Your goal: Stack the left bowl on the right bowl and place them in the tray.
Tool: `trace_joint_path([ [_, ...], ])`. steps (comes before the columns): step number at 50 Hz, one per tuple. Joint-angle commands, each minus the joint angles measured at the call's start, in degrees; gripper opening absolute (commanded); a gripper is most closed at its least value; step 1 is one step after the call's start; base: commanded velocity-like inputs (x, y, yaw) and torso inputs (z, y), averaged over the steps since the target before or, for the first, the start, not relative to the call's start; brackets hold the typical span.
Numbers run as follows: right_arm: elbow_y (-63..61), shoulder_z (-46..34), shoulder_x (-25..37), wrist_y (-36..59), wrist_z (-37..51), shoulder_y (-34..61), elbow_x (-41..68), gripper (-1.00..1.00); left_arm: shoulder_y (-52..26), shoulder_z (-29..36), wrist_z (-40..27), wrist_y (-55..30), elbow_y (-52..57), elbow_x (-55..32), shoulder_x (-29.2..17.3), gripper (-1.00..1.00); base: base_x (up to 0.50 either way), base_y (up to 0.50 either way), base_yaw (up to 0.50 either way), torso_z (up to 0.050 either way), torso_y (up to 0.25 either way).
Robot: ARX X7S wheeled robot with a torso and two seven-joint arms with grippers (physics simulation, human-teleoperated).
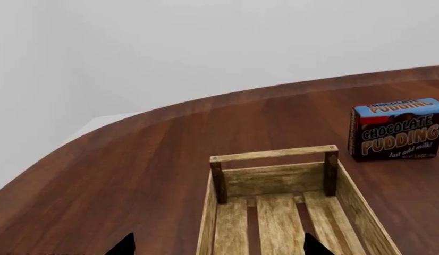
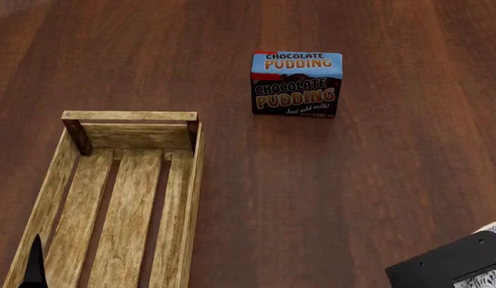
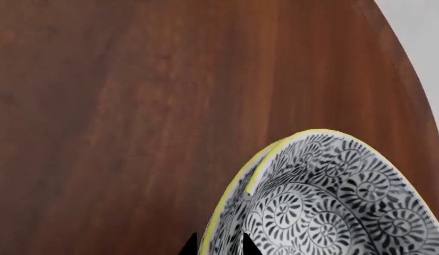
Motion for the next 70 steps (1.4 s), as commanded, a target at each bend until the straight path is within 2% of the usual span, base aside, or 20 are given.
trace_joint_path([
  [1, 2.0, -8.2, 1.1, 3.2, 6.3, 13.9, 11.1, -1.0, 0.5, -0.2, -0.2, 0.5, 0.0, -0.3, -0.1, 1.0, 0.0, 0.0, 0.0, 0.0, 0.0],
  [8, 4.3, -16.9, 1.0, 2.8, 12.0, 23.6, 18.7, -1.0, 0.1, -0.5, -0.5, -0.5, 1.1, -0.8, -0.4, 1.0, 0.0, 0.0, 0.0, 0.0, 0.0],
  [13, 3.4, -18.1, 0.2, 1.4, 10.9, 26.5, 21.0, -1.0, 0.3, -0.9, -0.5, -0.7, 1.6, -1.1, -0.6, 1.0, 0.0, 0.0, 0.0, 0.0, 0.0],
  [17, 4.5, -22.8, -0.2, 1.1, 14.4, 31.8, 25.2, -1.0, 0.3, -1.6, -0.7, -1.2, 2.3, -1.8, -0.8, 1.0, 0.0, 0.0, 0.0, 0.0, 0.0],
  [24, 6.8, -27.3, -3.6, 2.1, 13.6, 37.9, 26.4, -1.0, 0.5, -2.4, -1.1, -2.2, 3.9, -2.5, -1.2, 1.0, 0.0, 0.0, 0.0, 0.0, 0.0],
  [33, 10.9, -33.3, -11.2, 3.9, 3.8, 44.9, 17.5, -1.0, 1.8, -3.8, -1.4, -1.9, 4.6, -3.0, -1.6, 1.0, 0.0, 0.0, 0.0, 0.0, 0.0],
  [47, 12.9, -40.8, -19.8, 2.0, -14.8, 48.6, 0.1, -1.0, 6.3, -8.5, -2.3, -1.8, 6.6, -4.4, -2.7, 1.0, 0.0, 0.0, 0.0, 0.0, 0.0],
  [61, 14.9, -48.1, -25.7, -2.9, -29.3, 53.1, -11.8, -1.0, 10.0, -11.5, -3.1, -0.3, 8.3, -5.0, -2.8, 1.0, 0.0, 0.0, 0.0, 0.0, 0.001],
  [70, 16.9, -51.8, -28.6, -5.8, -35.2, 55.0, -16.5, -1.0, 12.2, -13.3, -3.3, 0.9, 8.9, -5.4, -2.8, 1.0, 0.0, 0.0, 0.0, 0.0, 0.0],
])
